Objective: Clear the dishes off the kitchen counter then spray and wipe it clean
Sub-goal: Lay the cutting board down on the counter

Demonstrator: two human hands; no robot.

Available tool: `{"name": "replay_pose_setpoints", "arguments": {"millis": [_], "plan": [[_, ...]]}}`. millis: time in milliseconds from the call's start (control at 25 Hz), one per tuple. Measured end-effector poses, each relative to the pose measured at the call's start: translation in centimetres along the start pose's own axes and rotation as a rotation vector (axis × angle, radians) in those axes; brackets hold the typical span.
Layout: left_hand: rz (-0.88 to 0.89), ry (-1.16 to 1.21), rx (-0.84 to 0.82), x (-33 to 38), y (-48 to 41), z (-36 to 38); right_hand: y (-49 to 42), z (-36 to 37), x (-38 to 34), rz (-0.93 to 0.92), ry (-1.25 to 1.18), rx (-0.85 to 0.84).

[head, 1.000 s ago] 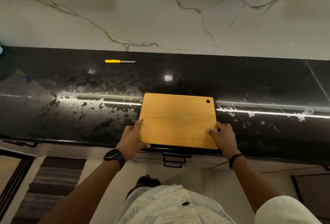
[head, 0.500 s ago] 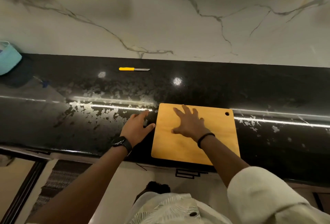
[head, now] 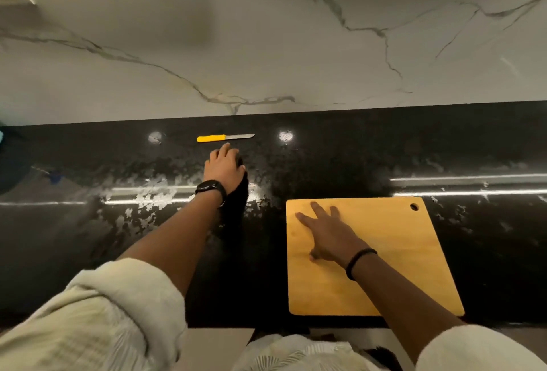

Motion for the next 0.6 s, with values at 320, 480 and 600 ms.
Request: {"name": "replay_pose_setpoints", "arguments": {"millis": [320, 480, 600], "plan": [[0.024, -0.185, 0.062, -4.3, -9.6, -1.6, -0.2, 0.6, 0.1, 0.018, -0.084, 0.010], [-0.001, -0.226, 0.056, -4.6, -11.7, -3.2, -0.4, 0.2, 0.1, 0.036, -0.088, 0.002], [-0.038, -0.143, -0.055, -3.4, -10.2, -4.2, -0.3, 0.3, 0.0, 0.038, -0.058, 0.013]]}}
Point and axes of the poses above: each hand's wrist, its own y-axis away from the middle knuckle, its own z-axis out of the palm, x = y × z, the point moved 3 cm from there along -y, towards the middle knuckle, and after that the axes turned 8 degrees about -x, right-handed, at the moved point
